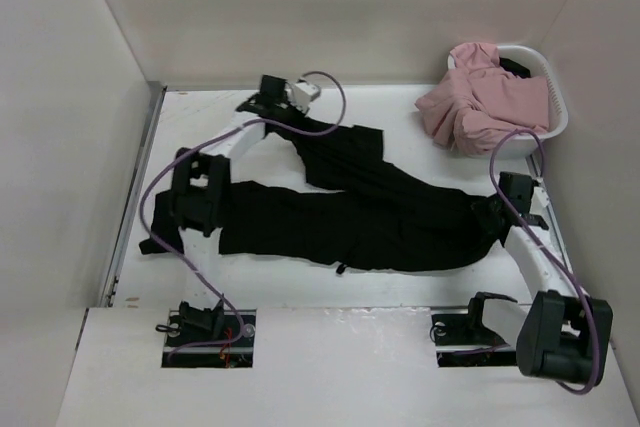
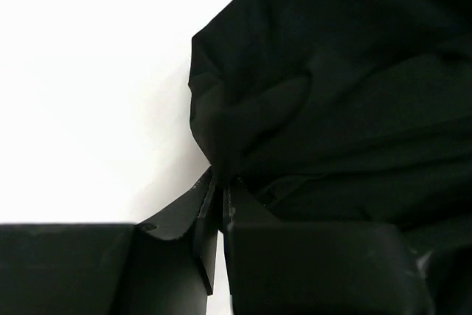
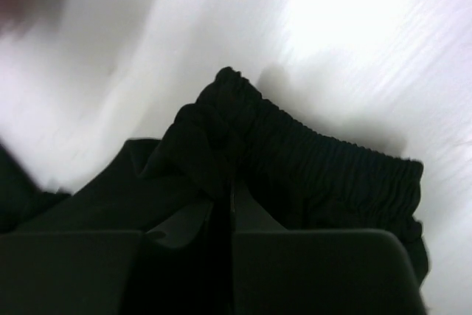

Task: Fold and stack the trousers
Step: Flatten the trousers out, then fold the trousers

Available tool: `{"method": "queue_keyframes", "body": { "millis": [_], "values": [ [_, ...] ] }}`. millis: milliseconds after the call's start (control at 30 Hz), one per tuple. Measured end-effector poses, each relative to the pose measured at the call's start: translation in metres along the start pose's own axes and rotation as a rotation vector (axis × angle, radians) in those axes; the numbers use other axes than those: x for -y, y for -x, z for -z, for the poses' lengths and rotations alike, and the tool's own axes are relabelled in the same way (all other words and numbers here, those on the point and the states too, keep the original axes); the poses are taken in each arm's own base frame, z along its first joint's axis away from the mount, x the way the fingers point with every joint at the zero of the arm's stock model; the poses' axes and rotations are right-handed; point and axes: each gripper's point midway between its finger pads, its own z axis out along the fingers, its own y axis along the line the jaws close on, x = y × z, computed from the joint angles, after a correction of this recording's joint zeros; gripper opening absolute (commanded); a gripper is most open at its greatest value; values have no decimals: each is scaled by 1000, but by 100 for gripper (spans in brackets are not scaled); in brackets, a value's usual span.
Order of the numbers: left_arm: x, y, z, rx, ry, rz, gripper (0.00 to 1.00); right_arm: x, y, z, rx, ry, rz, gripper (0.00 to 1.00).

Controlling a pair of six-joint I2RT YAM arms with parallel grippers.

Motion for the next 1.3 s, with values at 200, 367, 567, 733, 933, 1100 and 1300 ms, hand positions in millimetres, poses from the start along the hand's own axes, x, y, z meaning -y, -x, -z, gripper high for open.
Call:
{"method": "queue_keyframes", "body": {
  "millis": [200,367,567,733,933,1100,1300],
  "values": [
    [-39,-1,142,95,106,-43,18,-31,-30,34,-60,218,63,1],
    [-19,-64,217,-20,124,-151,50,-16,-51,34,-69,178,156,44],
    [56,-146,229,-295,-260,-140,63,7,-52,34,-88,90,235,100],
    [-10,-77,203,-154,-144,2,65,-18,4,71,53,112,259,100],
    [-111,19,131,61,99,77,73,-83,61,94,188,179,277,100],
    [-113,16,39,34,80,106,74,-85,28,17,34,43,359,100],
    [-88,-34,-32,-69,17,149,72,-55,-26,-39,-160,-96,439,100]
  ]
}}
